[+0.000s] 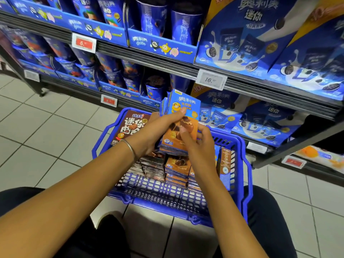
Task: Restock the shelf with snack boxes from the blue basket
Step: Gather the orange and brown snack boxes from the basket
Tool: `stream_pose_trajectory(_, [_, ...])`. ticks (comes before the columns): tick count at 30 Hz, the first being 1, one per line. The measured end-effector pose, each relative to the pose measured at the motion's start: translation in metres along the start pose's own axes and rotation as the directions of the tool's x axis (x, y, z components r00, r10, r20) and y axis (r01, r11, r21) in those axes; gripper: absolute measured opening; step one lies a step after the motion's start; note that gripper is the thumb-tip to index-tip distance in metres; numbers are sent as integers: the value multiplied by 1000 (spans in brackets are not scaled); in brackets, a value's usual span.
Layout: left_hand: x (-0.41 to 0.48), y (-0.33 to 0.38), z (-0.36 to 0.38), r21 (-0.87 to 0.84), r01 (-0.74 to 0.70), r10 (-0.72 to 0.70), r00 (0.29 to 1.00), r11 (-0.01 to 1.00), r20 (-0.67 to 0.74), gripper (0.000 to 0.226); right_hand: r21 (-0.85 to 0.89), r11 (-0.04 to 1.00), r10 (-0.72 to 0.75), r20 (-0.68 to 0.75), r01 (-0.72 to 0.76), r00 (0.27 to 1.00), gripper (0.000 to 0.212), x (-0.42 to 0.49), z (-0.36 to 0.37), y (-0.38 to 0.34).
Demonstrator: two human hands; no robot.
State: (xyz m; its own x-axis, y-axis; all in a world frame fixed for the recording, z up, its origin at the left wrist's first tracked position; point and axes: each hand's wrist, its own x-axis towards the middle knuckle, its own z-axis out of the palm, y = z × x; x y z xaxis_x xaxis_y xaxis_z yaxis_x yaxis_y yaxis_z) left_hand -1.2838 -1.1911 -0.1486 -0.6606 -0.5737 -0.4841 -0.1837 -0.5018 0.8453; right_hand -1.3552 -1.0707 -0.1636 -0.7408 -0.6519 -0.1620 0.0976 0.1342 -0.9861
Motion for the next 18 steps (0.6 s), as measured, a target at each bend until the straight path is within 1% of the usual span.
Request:
stream_pose_trajectory(2, [1,1,-1,3,18,-18,1000,1000,16,75,-12,1000,-1,9,1,1000,29,-1,0,0])
stream_pose_trajectory(3, [2,1,-2,-9,28,-28,999,1000,19,73,33,999,18,13,-18,1000,31,0,-2,1])
stream_pose_trajectory(4, [2,1,-2,-18,33,-33,999,999,15,74,108,992,58,5,-58,998,33,1,-5,3])
stream_pose_trajectory(5, [4,1,-2,-28,31,-31,1000,999,4,78,189,974,129,-21,-122,991,36,4,-7,6])
stream_pose_trajectory(6, [5,1,-2,-33,21,-22,1000,999,-15,83,262,942,231,-56,-209,971,38,7,-9,11])
stream_pose_trajectory(7, [6,1,-2,-32,6,-7,999,999,-41,88,313,896,355,-83,-314,931,38,10,-10,19])
stream_pose_trajectory(8, [7,1,-2,-28,-6,5,998,1000,-65,91,337,839,479,-88,-427,873,36,10,-10,29])
stream_pose_trajectory(9, [8,1,-3,-25,-16,14,996,1000,-84,92,350,763,597,-58,-544,800,32,9,-10,41])
stream_pose_trajectory(10, [9,1,-3,-29,-22,19,995,999,-99,90,374,655,705,14,-657,710,28,5,-10,54])
stream_pose_trajectory(11, [9,0,-3,-39,-21,17,994,999,-107,87,416,518,788,108,-747,607,24,1,-8,66])
stream_pose_trajectory(12, [9,-1,-3,-44,-15,10,994,999,-106,85,467,376,836,201,-800,511,25,-4,-6,74])
stream_pose_trajectory(13, [10,-1,-3,-40,-8,4,995,999,-102,84,517,255,858,269,-817,438,29,-8,-4,81])
stream_pose_trajectory(14, [9,-1,-2,-26,-2,0,995,1000,-101,84,563,171,866,306,-809,396,32,-11,-2,86])
stream_pose_trajectory(15, [9,-2,-2,-12,0,-1,995,1000,-102,82,596,137,869,311,-791,385,32,-12,0,88])
stream_pose_trajectory(17, [8,-2,-1,11,2,-1,995,1000,-97,81,643,123,879,283,-756,384,31,-10,3,90])
stream_pose_trajectory(18, [7,-2,-1,19,2,-1,996,1000,-94,80,658,114,880,281,-744,383,36,-8,4,91])
